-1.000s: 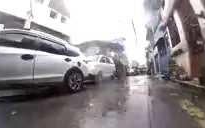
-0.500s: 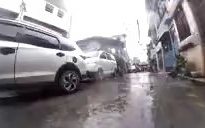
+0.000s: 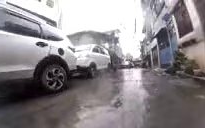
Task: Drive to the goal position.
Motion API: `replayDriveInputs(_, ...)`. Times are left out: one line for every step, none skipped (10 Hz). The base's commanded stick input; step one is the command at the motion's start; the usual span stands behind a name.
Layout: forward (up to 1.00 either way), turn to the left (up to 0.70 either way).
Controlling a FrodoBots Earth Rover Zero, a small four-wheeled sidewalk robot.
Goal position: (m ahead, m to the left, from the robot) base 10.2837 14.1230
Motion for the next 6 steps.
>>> replayDriveInputs(0.99,0.00)
replayDriveInputs(0.99,0.00)
replayDriveInputs(0.99,0.00)
replayDriveInputs(0.99,0.00)
replayDriveInputs(0.99,0.00)
replayDriveInputs(0.99,0.00)
